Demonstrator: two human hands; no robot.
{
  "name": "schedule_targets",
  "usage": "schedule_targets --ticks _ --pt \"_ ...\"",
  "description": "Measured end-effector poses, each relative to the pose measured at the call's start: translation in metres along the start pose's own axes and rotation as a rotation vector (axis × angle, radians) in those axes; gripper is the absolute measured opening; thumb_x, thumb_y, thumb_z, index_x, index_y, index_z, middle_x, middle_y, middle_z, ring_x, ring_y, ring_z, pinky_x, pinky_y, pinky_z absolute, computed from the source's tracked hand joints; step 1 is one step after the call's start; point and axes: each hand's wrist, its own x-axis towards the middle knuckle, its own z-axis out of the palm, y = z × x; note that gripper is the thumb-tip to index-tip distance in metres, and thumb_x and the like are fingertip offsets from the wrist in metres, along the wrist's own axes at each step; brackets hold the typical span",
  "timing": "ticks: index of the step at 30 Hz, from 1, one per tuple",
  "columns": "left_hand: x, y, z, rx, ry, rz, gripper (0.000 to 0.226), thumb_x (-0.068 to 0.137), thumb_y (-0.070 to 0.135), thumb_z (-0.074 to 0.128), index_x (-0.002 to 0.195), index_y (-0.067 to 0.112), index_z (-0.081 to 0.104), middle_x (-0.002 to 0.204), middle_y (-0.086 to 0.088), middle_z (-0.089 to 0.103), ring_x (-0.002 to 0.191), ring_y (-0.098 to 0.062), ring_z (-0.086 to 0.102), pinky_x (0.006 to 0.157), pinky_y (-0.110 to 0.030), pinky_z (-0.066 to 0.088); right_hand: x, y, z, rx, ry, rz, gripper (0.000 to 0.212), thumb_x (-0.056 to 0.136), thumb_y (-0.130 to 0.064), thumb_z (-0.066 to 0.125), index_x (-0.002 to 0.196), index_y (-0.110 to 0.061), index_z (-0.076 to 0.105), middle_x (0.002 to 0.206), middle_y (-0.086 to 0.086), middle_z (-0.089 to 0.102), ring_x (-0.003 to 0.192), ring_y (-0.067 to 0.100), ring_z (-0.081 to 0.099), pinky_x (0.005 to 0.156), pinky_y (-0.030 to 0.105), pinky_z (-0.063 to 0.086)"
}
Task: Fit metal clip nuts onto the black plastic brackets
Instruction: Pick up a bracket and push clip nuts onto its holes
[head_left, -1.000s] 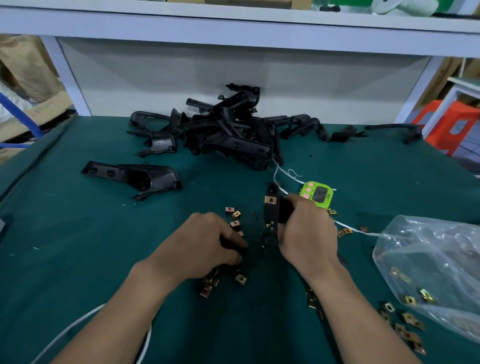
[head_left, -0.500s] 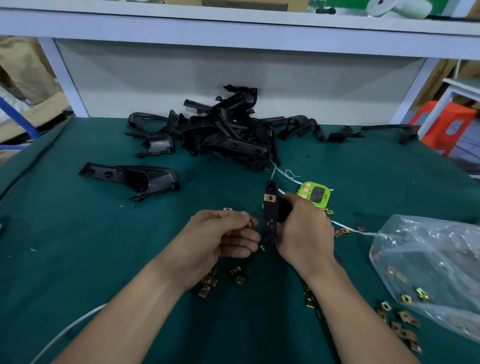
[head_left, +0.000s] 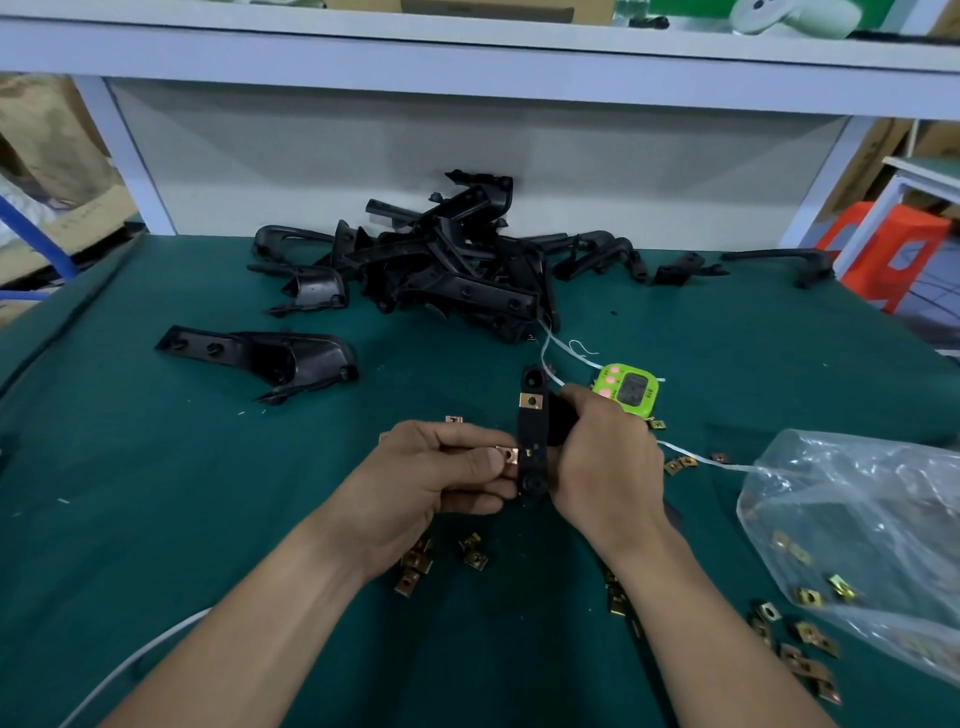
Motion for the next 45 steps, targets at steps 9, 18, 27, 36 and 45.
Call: schedule_targets --ticks 9,18,27,36,45 --pt "-0.001 0.001 0.0 0.14 0.043 -0.034 0.012 0.081 0.005 0.077 0.084 0.014 0.083 0.082 -0.013 0.077 0.069 -0.017 0.074 0.061 -0.022 0.058 -0.001 0.0 0.001 -0.025 0.05 -0.036 0.027 0.071 -0.019 0.059 0.098 -0.024 0.061 0.068 0.0 0.064 0.071 0.039 0.059 0.064 0.039 0.05" --pt "-0.002 -0.004 0.008 0.048 0.123 -0.03 0.016 0.085 -0.005 0.071 0.079 0.006 0.081 0.076 -0.016 0.073 0.064 -0.019 0.072 0.057 -0.022 0.058 -0.001 0.001 0.002 -0.073 0.05 -0.041 0.023 0.063 -0.017 0.043 0.082 -0.024 0.055 0.051 -0.009 0.037 0.059 0.034 0.037 0.058 0.033 0.032" --pt "-0.003 -0.012 0.02 0.073 0.18 0.039 0.013 0.086 -0.005 0.072 0.082 0.006 0.079 0.074 -0.013 0.073 0.064 -0.019 0.071 0.061 -0.025 0.06 0.001 -0.003 -0.001 -0.174 0.055 -0.004 0.024 0.075 -0.002 0.048 0.085 -0.022 0.056 0.056 -0.006 0.041 0.062 0.034 0.043 0.06 0.036 0.033" --pt "-0.005 -0.011 0.022 0.223 0.126 0.058 0.029 0.087 -0.008 0.069 0.105 0.013 0.077 0.079 -0.007 0.075 0.074 -0.016 0.071 0.068 -0.028 0.061 -0.004 -0.01 0.007 -0.173 0.011 -0.044 0.019 0.077 -0.008 0.055 0.074 -0.022 0.042 0.062 -0.002 0.053 0.061 0.031 0.044 0.055 0.035 0.03" --pt "-0.006 -0.013 0.03 0.49 0.275 0.271 0.034 0.087 0.011 0.073 0.104 0.042 0.077 0.084 0.004 0.079 0.076 -0.011 0.071 0.076 -0.026 0.057 -0.001 -0.009 0.006 -0.056 0.018 0.082 0.022 0.069 -0.015 0.068 0.081 -0.021 0.05 0.059 -0.007 0.043 0.064 0.032 0.043 0.061 0.035 0.033"
